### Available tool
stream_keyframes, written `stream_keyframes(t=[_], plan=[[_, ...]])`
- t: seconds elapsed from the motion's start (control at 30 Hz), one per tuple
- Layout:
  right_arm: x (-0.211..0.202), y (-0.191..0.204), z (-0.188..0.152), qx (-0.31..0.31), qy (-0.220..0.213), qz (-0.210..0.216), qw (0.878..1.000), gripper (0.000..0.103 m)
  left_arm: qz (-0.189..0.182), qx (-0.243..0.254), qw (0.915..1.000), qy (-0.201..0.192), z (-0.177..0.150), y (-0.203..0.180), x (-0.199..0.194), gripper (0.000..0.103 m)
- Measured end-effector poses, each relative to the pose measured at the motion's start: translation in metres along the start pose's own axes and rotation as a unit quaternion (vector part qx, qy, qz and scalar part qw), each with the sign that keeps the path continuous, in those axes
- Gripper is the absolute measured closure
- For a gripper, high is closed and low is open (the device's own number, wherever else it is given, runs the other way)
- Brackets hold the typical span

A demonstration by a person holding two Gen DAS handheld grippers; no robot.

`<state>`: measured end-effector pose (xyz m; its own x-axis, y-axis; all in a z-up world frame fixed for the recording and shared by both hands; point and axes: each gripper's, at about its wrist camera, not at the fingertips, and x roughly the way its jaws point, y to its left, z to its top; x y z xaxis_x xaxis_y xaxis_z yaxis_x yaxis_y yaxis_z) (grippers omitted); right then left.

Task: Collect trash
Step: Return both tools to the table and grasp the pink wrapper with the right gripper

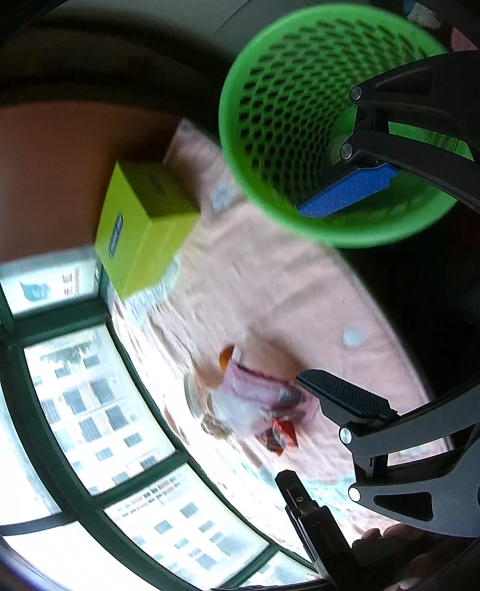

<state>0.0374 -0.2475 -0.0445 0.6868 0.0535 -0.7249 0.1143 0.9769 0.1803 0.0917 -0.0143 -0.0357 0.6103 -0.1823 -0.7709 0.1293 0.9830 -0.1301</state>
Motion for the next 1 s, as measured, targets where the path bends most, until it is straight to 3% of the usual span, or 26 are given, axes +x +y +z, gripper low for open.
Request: stream_keyframes(t=[0.3,0.5,1.0], plan=[[0.048,0.057,0.014,-0.017,0.037,0.043,0.998,0.019,0.031,-0.054,0.9981,0.005,0.001,0.058,0.006,0.018],[0.084,0.081,0.024,-0.001,0.06,0.041,0.997,0.019,0.037,-0.077,0.9963,0.012,-0.001,0.087,0.014,0.018],[0.152,0.1,0.044,0.031,0.083,-0.04,0.995,0.019,0.044,-0.113,0.9922,0.031,0.003,0.144,0.041,0.018]])
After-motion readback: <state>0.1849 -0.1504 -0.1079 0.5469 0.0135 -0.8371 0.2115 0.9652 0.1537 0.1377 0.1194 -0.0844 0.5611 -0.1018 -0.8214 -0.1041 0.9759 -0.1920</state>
